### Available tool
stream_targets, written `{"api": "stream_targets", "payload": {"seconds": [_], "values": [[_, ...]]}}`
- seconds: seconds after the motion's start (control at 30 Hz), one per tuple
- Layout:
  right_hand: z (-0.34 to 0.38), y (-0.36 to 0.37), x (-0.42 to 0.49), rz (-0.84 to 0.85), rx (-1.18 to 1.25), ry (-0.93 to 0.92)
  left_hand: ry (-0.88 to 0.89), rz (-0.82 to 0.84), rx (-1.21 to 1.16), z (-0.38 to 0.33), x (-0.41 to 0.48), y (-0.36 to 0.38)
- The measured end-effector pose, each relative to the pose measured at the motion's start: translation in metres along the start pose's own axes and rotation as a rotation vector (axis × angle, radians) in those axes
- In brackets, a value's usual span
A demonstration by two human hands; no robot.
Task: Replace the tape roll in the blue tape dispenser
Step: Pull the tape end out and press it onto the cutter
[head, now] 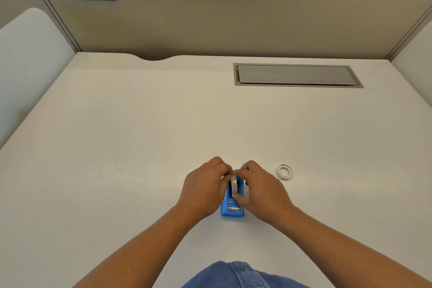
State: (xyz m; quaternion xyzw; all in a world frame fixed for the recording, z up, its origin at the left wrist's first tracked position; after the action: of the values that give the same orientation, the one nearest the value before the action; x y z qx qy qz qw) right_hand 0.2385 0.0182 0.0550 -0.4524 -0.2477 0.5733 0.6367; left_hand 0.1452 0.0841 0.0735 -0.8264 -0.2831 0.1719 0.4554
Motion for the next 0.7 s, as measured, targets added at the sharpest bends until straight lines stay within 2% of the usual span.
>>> {"api": "stream_targets", "payload": {"seconds": [0.2,0.53,0.7], "values": [[0.001,-0.001,0.0,-0.002,0.004,0.014,-0.077,-0.006,-0.071,0.006,0.003,-0.004],[0.0,-0.005,-0.004,0.04,0.05,0.05,-0.059,0.021,-0.096,-0.002,0.001,-0.009],[0.002,-0.023,-0.013,-0.059,0.104,0.025,-0.045,0.029,-0.082,-0.008,-0.004,-0.011]]}}
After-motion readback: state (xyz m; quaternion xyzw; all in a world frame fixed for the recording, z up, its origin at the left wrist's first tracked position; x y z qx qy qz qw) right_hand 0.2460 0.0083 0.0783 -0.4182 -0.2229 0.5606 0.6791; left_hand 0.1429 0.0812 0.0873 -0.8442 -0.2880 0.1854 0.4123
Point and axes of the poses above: each hand's wrist, its own x-axis towards the middle knuckle, its own y-axis out of the palm, z = x × y, the point moved 9 cm from there along x, towards the middle knuckle, and after that the axes turned 7 degrees about z, right-handed, at the moved point
